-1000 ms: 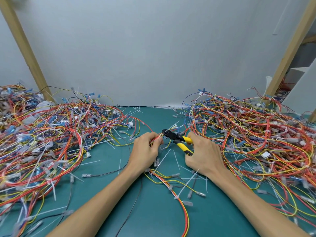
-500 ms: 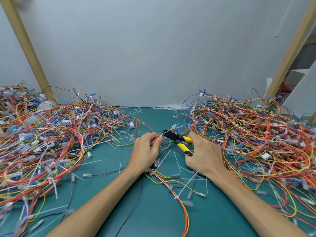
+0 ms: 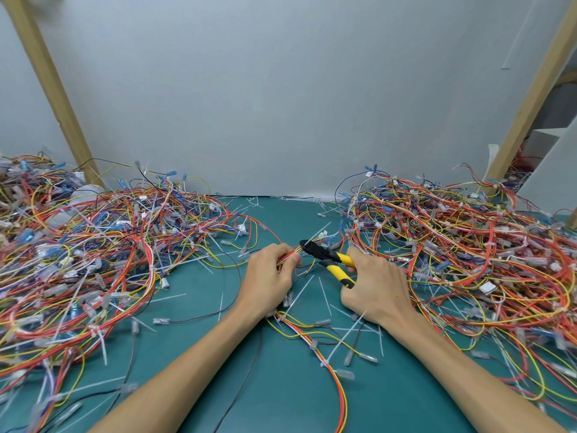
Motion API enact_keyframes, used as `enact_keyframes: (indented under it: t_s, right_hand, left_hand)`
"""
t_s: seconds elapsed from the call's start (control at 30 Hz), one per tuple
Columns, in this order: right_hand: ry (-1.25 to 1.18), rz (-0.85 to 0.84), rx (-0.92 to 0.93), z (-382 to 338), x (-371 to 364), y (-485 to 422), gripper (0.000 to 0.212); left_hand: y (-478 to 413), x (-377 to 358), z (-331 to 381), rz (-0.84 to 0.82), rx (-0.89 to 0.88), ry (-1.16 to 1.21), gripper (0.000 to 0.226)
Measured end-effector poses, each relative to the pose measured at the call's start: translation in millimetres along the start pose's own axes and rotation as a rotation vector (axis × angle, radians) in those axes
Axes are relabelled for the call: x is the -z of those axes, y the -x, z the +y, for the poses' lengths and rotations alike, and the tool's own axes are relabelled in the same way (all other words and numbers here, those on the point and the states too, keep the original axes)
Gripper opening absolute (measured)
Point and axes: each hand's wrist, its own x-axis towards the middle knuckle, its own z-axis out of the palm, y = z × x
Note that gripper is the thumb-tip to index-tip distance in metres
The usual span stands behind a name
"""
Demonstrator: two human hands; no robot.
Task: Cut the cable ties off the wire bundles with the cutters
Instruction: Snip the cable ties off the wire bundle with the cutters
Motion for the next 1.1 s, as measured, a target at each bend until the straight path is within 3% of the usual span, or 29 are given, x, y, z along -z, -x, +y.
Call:
enact_keyframes:
  t_s: [1.1]
  right_hand:
    - [0.014, 0.014, -0.001, 1.3, -0.5, 0.2, 0.024]
  left_hand:
    - [1.4, 1.6, 1.8, -0.001, -0.014, -0.011, 0.019]
